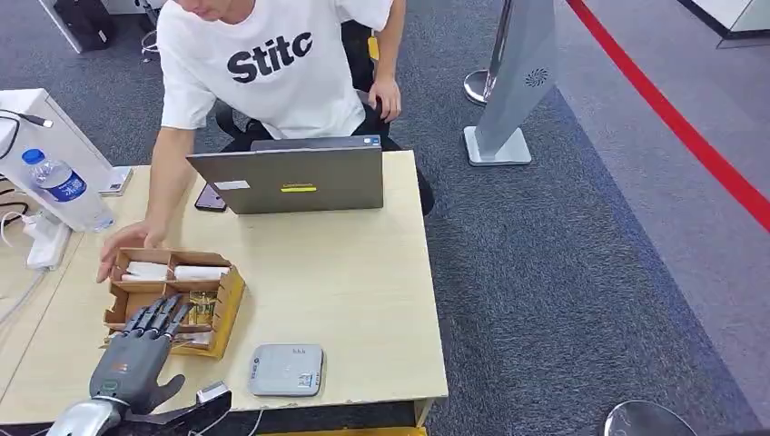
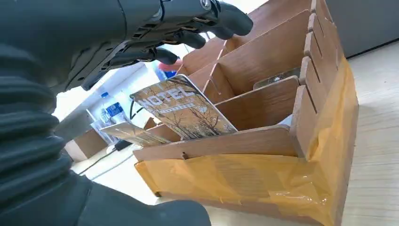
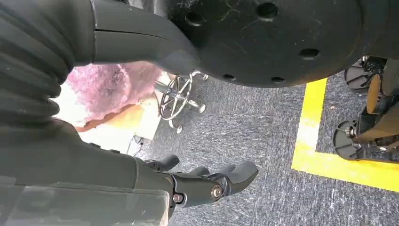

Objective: Pass the card to the sensor for recognition and then transmit it.

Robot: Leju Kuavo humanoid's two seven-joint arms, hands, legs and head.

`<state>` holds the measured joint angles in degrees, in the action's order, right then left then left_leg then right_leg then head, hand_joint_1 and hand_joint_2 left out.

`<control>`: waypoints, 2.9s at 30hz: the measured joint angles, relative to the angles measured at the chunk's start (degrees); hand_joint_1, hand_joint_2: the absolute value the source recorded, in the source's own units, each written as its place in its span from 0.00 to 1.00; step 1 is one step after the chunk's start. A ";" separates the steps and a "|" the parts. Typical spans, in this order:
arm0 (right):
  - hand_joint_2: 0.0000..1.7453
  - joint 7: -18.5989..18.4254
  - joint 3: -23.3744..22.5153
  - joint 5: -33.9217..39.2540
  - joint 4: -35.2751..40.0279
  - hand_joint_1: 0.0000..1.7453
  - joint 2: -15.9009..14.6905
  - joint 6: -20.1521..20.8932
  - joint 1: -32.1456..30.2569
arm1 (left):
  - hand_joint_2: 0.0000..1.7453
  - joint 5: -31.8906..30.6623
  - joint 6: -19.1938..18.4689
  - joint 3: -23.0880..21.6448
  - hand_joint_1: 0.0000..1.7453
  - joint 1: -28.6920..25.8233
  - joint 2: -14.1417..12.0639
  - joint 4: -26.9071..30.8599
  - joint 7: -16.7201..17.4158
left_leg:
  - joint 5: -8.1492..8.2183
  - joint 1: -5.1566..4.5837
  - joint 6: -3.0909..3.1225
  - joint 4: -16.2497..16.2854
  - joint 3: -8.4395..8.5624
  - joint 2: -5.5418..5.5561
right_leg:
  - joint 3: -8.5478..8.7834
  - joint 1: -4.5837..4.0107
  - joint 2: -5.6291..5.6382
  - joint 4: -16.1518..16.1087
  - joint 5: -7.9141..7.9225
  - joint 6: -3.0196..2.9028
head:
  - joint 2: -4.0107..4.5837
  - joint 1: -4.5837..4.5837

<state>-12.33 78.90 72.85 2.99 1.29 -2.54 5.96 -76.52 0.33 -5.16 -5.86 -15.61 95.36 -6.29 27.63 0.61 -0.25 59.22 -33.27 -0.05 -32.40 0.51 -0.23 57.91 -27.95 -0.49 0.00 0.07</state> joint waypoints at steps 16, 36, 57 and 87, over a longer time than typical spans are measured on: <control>1.00 0.11 0.61 1.22 -0.11 0.00 0.00 0.00 -0.01 | 1.00 -0.22 -0.44 3.65 0.00 -0.06 0.35 0.46 -0.15 | 0.00 0.00 0.00 0.00 0.00 0.00 | 0.00 0.00 0.00 0.00 0.00 0.00 | 0.00 0.00; 1.00 0.09 1.36 1.25 -0.20 0.00 0.02 0.02 0.00 | 1.00 -0.24 -0.79 7.43 0.00 -0.34 1.38 1.46 -0.77 | 0.00 0.00 0.00 0.00 -0.02 0.01 | 0.00 0.00 0.00 0.00 0.00 0.00 | 0.00 0.00; 1.00 0.09 1.35 1.36 -0.22 0.00 0.02 0.00 -0.01 | 1.00 -0.33 -0.83 7.72 0.00 -0.37 1.46 1.51 -0.92 | 0.00 0.00 0.00 0.00 -0.02 0.01 | 0.00 0.00 0.00 0.00 0.00 0.00 | 0.00 0.00; 1.00 0.13 2.62 2.93 -0.28 0.00 0.02 0.20 0.01 | 1.00 -0.57 -1.86 8.11 1.00 -0.99 1.95 1.70 -1.75 | 0.00 0.00 0.00 0.00 -0.02 0.01 | 0.00 0.00 -0.01 0.00 0.00 0.00 | 0.00 0.00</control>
<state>-12.20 81.53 75.78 2.71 1.31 -2.34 5.98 -77.09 -1.53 2.95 -6.85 -13.66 97.07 -8.04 27.63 0.61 -0.25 59.22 -33.29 -0.04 -32.39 0.50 -0.23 57.92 -27.95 -0.48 0.00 0.07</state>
